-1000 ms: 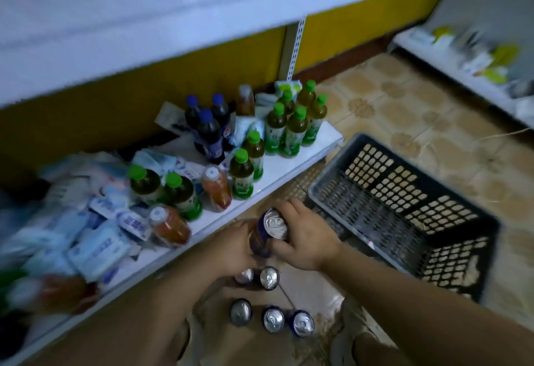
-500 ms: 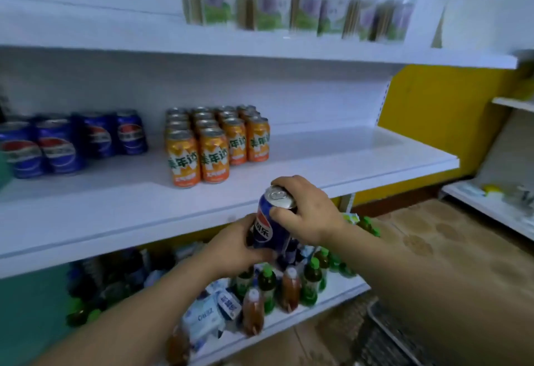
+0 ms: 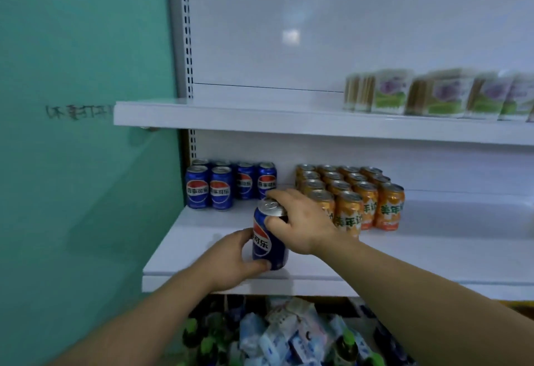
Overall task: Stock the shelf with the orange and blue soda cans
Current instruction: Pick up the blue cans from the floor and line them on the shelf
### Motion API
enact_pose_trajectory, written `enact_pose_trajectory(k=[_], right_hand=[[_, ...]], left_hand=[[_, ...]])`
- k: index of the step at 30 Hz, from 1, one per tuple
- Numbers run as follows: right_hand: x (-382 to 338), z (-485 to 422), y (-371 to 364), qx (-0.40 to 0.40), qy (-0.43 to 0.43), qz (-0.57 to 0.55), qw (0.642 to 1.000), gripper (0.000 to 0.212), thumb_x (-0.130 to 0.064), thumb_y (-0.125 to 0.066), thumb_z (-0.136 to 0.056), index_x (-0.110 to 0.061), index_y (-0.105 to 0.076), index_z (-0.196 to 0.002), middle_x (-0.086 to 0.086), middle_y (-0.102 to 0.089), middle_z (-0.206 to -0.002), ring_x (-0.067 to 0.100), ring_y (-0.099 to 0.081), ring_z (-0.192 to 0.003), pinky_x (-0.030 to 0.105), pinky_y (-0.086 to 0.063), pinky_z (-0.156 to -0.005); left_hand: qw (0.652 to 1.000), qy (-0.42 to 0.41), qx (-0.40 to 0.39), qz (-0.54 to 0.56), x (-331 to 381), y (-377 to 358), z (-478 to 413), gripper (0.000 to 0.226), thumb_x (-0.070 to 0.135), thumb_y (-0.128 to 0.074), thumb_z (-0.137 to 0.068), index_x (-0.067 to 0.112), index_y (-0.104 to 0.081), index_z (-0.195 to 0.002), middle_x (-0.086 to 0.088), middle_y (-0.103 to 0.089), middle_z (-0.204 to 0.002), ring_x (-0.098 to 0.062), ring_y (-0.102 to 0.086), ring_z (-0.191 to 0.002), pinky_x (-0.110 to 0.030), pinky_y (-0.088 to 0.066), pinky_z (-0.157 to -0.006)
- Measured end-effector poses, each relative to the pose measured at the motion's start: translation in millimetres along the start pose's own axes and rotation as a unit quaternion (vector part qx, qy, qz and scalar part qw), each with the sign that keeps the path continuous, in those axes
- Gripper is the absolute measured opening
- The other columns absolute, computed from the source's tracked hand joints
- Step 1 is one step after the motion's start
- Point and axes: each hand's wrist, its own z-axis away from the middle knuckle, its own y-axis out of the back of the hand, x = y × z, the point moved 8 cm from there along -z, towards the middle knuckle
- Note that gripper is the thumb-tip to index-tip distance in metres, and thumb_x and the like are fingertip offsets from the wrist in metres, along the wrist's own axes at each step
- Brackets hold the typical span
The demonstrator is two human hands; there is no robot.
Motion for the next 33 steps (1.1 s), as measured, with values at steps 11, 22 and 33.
enact_pose_trajectory(k=[11,22,33], right_hand=[[3,-51,-60,-0.029,-0.033,-0.068,0.997,0.061,-0.036,-0.051,-0.094,-0.026,-0.028,-0.15,0.001,-0.036,-0.151,0.02,-0.036,-0.135,0.032,-0.033,-0.106],[19,-46,-86,0.034,-0.062,-0.164,0.984,0.084,-0.038,-0.076,-0.079,-0.032,-0.026,-0.146,-0.003,-0.032,-0.143,0.015,-0.039,-0.126,0.028,-0.037,-0.099],[58,-120,-112,0.011,-0.124,-0.181,0.976,0.09,-0.024,-0.072,-0.085,-0.033,-0.013,-0.151,-0.002,-0.017,-0.158,0.024,-0.029,-0.142,0.044,-0.035,-0.11]], left_hand=[[0.948,0.15,-0.057,-0.273,-113,19,-1,0.101,0.092,-0.015,-0.064,0.038,-0.02,-0.15,0.011,-0.009,-0.161,-0.014,-0.006,-0.148,-0.057,-0.001,-0.116],[0.941,0.144,-0.036,-0.304,-118,15,-4,0.076,0.076,-0.026,-0.085,0.039,-0.012,-0.151,0.013,-0.004,-0.161,-0.012,-0.002,-0.148,-0.054,0.0,-0.118],[0.942,0.148,-0.042,-0.298,-124,13,-6,0.077,0.078,-0.026,-0.084,0.041,-0.012,-0.15,0.015,-0.003,-0.161,-0.009,0.001,-0.148,-0.051,0.001,-0.119]])
